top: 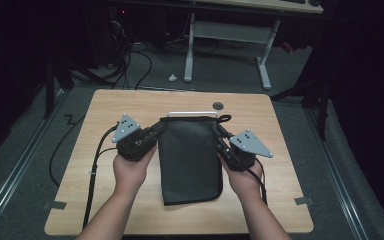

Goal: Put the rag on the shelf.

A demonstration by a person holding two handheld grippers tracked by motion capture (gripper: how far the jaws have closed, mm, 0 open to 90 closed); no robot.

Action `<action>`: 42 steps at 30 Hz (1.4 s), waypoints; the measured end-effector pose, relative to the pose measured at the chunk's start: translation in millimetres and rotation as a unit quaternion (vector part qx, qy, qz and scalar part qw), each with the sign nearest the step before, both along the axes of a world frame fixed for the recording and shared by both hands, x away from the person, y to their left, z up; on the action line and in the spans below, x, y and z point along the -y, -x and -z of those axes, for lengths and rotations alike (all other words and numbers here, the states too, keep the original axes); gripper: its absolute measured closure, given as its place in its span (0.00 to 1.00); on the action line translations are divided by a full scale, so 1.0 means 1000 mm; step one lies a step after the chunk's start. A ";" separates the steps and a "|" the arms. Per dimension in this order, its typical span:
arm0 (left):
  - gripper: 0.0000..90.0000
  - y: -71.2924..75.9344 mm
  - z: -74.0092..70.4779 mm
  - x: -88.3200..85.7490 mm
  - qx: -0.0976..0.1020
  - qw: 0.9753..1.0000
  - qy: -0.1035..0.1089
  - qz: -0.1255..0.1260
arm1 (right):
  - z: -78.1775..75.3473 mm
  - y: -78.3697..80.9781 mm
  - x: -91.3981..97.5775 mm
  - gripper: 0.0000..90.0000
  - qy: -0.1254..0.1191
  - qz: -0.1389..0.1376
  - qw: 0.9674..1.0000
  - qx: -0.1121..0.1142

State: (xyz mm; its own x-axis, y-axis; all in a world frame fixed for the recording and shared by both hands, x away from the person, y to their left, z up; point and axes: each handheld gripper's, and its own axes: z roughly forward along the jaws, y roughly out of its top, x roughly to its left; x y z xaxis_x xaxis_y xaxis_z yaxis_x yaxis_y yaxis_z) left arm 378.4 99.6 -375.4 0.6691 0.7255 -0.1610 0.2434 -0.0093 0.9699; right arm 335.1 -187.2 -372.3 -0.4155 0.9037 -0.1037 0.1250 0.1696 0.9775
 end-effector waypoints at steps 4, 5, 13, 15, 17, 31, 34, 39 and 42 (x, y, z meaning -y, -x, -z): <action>0.93 -0.001 -0.011 0.001 0.014 1.000 -0.001 0.002 | -0.008 -0.001 0.001 0.91 -0.002 -0.001 1.000 0.008; 0.93 -0.001 -0.013 0.001 0.015 1.000 -0.001 0.002 | -0.010 -0.001 0.001 0.91 -0.004 -0.001 1.000 0.010; 0.93 -0.005 -0.031 0.005 0.034 0.999 -0.014 0.000 | -0.021 -0.002 0.004 0.91 -0.011 0.000 1.000 0.022; 0.93 -0.005 -0.034 0.006 0.038 0.999 -0.012 0.001 | -0.024 -0.003 0.006 0.91 -0.013 0.001 1.000 0.025; 0.93 -0.006 -0.037 0.006 0.042 0.999 -0.014 0.000 | -0.028 -0.003 0.006 0.91 -0.016 0.000 0.999 0.027; 0.93 -0.024 -0.060 0.006 0.055 0.998 -0.019 -0.003 | -0.054 -0.019 0.007 0.91 -0.031 0.001 0.999 0.030; 0.93 -0.036 -0.066 0.004 0.055 0.998 -0.022 -0.007 | -0.060 -0.032 0.006 0.91 -0.025 0.004 0.999 0.025; 0.93 -0.058 -0.071 0.008 0.056 0.997 -0.040 -0.019 | -0.065 -0.053 0.004 0.91 -0.024 0.009 1.000 0.018; 0.93 -0.070 -0.073 0.011 0.052 0.997 -0.047 -0.025 | -0.065 -0.063 0.003 0.91 -0.021 0.011 1.000 0.014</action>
